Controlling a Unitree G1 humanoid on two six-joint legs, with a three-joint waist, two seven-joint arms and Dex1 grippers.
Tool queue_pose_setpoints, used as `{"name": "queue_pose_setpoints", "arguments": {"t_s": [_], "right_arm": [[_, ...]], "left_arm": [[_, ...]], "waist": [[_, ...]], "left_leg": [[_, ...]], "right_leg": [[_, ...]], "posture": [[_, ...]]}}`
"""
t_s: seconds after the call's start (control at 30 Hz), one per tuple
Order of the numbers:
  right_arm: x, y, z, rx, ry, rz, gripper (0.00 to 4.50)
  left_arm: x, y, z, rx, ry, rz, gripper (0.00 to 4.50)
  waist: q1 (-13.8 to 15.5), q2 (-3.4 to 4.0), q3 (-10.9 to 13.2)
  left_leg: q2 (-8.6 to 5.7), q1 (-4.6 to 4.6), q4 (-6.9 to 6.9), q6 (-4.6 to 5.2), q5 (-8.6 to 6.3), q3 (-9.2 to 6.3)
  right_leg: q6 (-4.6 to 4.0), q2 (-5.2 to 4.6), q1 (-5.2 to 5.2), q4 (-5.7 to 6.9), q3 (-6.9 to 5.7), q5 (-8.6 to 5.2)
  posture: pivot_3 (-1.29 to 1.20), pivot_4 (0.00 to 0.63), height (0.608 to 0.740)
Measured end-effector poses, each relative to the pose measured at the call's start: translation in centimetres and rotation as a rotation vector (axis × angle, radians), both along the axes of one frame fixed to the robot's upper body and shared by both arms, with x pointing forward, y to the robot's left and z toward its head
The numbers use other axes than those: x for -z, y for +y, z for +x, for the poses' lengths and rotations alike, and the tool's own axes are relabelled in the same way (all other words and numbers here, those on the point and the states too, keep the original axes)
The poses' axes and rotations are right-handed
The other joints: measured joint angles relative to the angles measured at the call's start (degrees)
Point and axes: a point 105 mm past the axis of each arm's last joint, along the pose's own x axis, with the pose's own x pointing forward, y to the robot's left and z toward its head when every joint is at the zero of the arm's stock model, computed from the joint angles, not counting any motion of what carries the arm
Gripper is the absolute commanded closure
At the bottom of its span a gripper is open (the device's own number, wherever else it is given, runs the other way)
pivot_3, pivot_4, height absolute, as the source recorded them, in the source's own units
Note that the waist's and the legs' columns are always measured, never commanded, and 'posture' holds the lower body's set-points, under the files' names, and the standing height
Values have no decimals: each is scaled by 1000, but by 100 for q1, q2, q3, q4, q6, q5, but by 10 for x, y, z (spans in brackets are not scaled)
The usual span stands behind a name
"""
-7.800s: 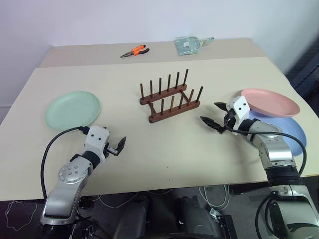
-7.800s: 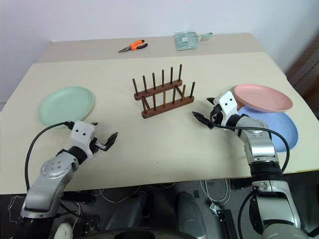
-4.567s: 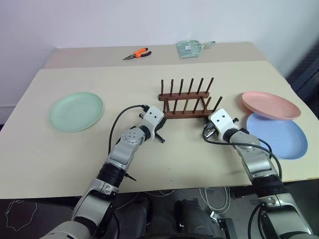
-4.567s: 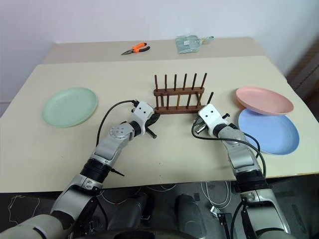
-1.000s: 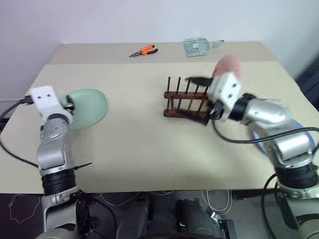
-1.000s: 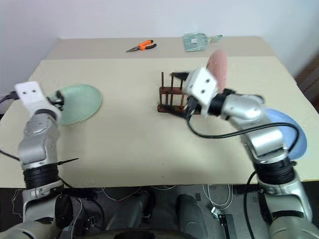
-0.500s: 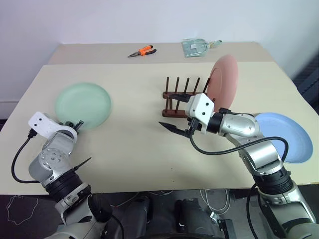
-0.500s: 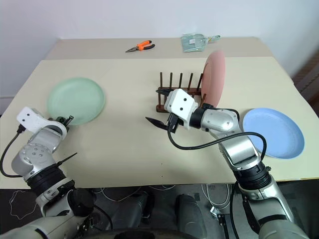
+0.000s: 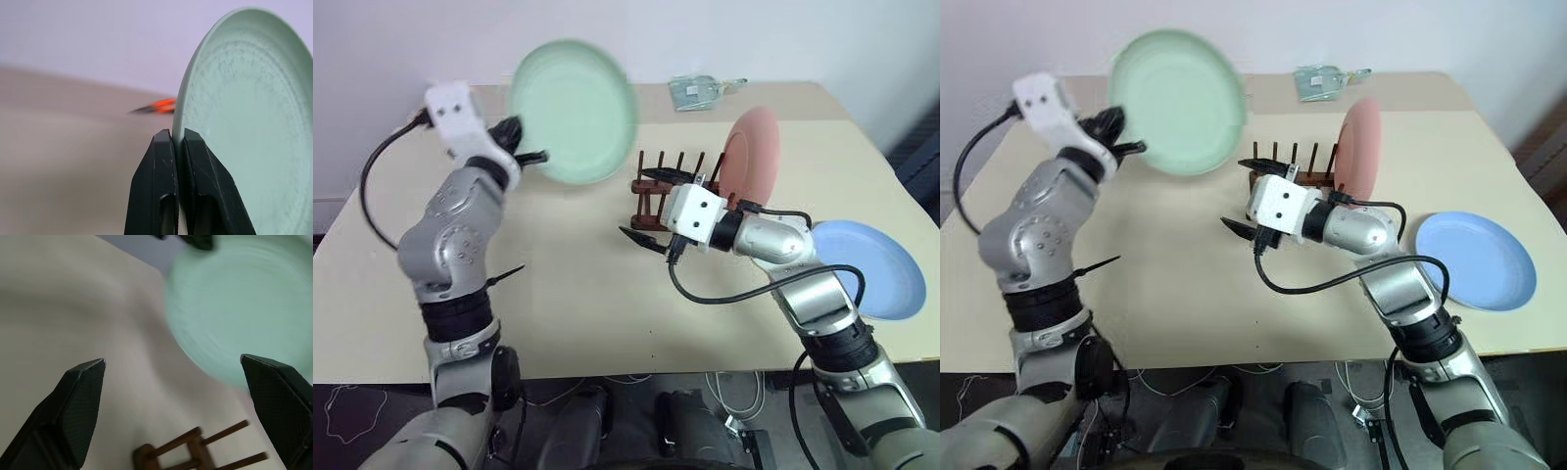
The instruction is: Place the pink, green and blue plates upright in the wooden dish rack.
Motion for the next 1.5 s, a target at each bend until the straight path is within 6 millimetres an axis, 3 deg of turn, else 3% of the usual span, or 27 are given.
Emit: {"name": "queue_pose_setpoints", "arguments": {"t_s": [0.1, 0.2, 0.43, 0.53, 0.67, 0.8, 0.9, 1.0, 1.1, 1.17, 1.27, 1.4, 1.5], "right_arm": [[-7, 0, 22, 74, -126, -59, 0], [-9, -2, 35, 131, -194, -73, 832], [1, -7, 46, 174, -245, -126, 4459], [5, -3, 44, 158, -269, -160, 4500], [6, -3, 46, 176, -268, -148, 4500], [12, -8, 46, 190, -245, -132, 4500], [16, -13, 46, 204, -218, -110, 4500], [1, -20, 34, 193, -181, 43, 4500], [-22, -38, 24, 193, -69, 288, 4500], [-40, -45, 17, 161, 41, 483, 4500], [-55, -44, 4, 72, 183, 662, 4500], [-53, -51, 2, 60, 358, 826, 4500], [-47, -60, 5, 90, 436, 885, 4500]], "left_arm": [[-9, -28, -2, 87, -9, 5, 4441], [-19, -43, -9, 141, -33, 13, 4500], [-12, -44, -12, 150, -4, 12, 4500], [-9, -42, -13, 163, 3, -54, 3458], [-26, -37, -16, 169, -75, -211, 1511], [-72, 14, -21, -7, -290, -389, 1511], [-75, 52, -25, -153, -354, -378, 1511], [-44, 85, -23, -316, -301, -43, 1511], [18, 92, -21, -293, -145, 197, 1511], [72, 68, -24, -142, -23, 333, 1511], [121, 24, -35, 80, 66, 362, 1511], [139, -9, -49, 245, 73, 308, 1511], [144, -23, -58, 323, 73, 292, 1511]], "waist": [[-70, -1, 1], [-79, -1, 1], [-71, -1, 1], [-66, -1, 2], [-54, -5, 4], [-77, -6, 5], [-71, -6, 4], [-76, -3, 4], [-63, -2, 3], [-37, -1, 4], [-49, 0, 4], [-72, 5, 2], [-70, 11, 4]], "left_leg": [[0, 0, 3, 4, 9, 0], [1, 0, -2, 3, 13, 0], [0, 0, 2, 3, 14, 0], [0, 0, 4, 3, 15, -1], [-1, -1, 8, 3, 15, -2], [2, 2, 0, -2, 17, 0], [1, 3, 0, -1, 18, 1], [-1, 4, -6, 1, 18, 4], [0, 5, -3, 13, 9, 4], [0, 4, 0, 36, -18, -1], [2, 3, -2, 38, -23, -2], [7, 4, -13, 38, -22, 1], [7, 3, -13, 39, -22, 3]], "right_leg": [[0, 1, -2, 8, 0, 0], [-2, 3, -6, 9, 1, -1], [-2, 4, -5, 12, 2, 0], [-1, 4, -5, 12, 2, 0], [-1, 3, -2, 12, 0, 0], [-2, 6, -5, 12, 1, 0], [-2, 7, -4, 13, 3, 0], [-3, 8, -9, 17, 13, 0], [-3, 7, -5, 16, 16, 0], [-5, 0, -3, 15, 13, 1], [-17, -1, -5, 6, 13, 0], [-30, 0, -12, 8, 14, -6], [-31, 0, -13, 8, 16, -7]], "posture": [[0, 150, 726], [0, 150, 726], [0, 150, 726], [0, 150, 726], [0, 150, 726], [0, 150, 726], [0, 150, 726], [0, 150, 726], [0, 150, 726], [0, 150, 726], [0, 150, 726], [0, 150, 726], [0, 150, 726]]}}
